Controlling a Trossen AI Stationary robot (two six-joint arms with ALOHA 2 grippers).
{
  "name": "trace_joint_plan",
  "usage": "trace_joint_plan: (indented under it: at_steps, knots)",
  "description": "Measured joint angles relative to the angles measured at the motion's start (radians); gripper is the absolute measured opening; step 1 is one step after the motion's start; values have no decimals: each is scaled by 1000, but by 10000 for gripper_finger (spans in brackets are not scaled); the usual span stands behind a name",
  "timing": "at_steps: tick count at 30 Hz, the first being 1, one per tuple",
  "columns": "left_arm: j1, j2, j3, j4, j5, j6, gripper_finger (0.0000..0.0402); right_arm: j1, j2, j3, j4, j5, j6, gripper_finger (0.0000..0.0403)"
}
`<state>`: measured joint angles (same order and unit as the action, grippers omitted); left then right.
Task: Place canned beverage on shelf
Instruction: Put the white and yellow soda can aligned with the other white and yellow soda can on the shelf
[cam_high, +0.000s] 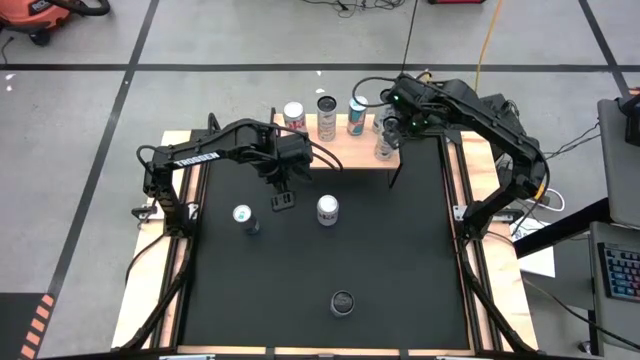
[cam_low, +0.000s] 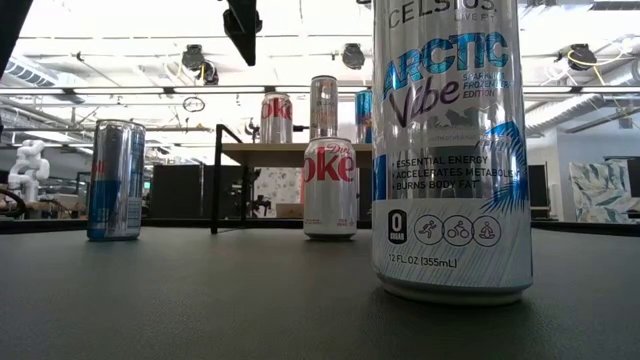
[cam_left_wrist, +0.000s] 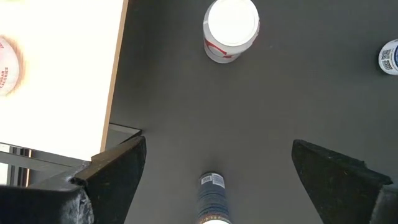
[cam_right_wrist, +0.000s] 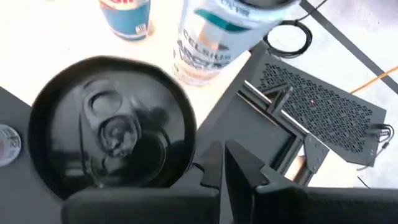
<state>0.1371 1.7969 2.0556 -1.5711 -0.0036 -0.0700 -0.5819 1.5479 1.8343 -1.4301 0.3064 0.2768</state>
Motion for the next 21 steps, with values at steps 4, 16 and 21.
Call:
trace_joint_plan:
  at_steps: [4,16,21]
  knots:
    - [0,0,0,0,0,0,398,0,1,0,36,-51,-2,0]
    - [0,0,0,0,0,5,398,-1,6,0,95,-74,-1,0]
    - [0,0,0,0,0,5,398,-1,6,0,17,-73,9,0]
